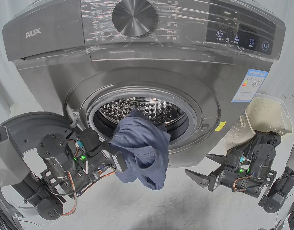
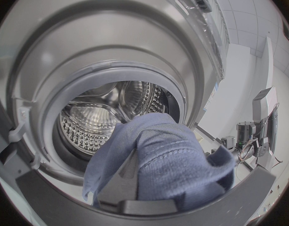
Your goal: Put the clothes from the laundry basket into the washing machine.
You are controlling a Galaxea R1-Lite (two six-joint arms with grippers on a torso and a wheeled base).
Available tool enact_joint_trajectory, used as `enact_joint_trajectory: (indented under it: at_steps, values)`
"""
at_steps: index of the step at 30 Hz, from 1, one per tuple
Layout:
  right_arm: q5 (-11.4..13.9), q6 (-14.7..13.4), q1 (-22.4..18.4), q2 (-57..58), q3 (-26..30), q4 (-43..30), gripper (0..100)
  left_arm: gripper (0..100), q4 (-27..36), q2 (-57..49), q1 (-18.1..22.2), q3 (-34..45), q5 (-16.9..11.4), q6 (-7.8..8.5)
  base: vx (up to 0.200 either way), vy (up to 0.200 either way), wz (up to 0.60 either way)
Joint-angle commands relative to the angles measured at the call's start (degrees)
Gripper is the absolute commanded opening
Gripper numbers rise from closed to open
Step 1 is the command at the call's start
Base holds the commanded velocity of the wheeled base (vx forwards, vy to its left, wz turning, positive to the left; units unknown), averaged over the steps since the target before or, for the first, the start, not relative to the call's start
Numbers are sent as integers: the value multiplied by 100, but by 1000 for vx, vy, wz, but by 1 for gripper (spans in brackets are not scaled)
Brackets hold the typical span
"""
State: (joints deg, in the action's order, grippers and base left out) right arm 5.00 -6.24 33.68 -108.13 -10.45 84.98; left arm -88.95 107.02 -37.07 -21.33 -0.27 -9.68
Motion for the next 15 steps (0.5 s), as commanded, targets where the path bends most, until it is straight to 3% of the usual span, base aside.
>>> enact_joint_trajectory:
  at_steps: [1,5,8,15]
  values:
    - [-8,0,42,29,8,1,100,0,1,108,-160,-38,9,19,0,0,0]
    - [-16,-9,112,46,-28,1,100,0,1,478,-257,-248,53,10,0,0,0]
    - [-25,-26,218,38,25,1,100,0,10,1128,-213,-899,229,98,0,0,0]
    - [-60,-61,446,46,52,1,100,0,19,2165,200,-2015,220,80,0,0,0]
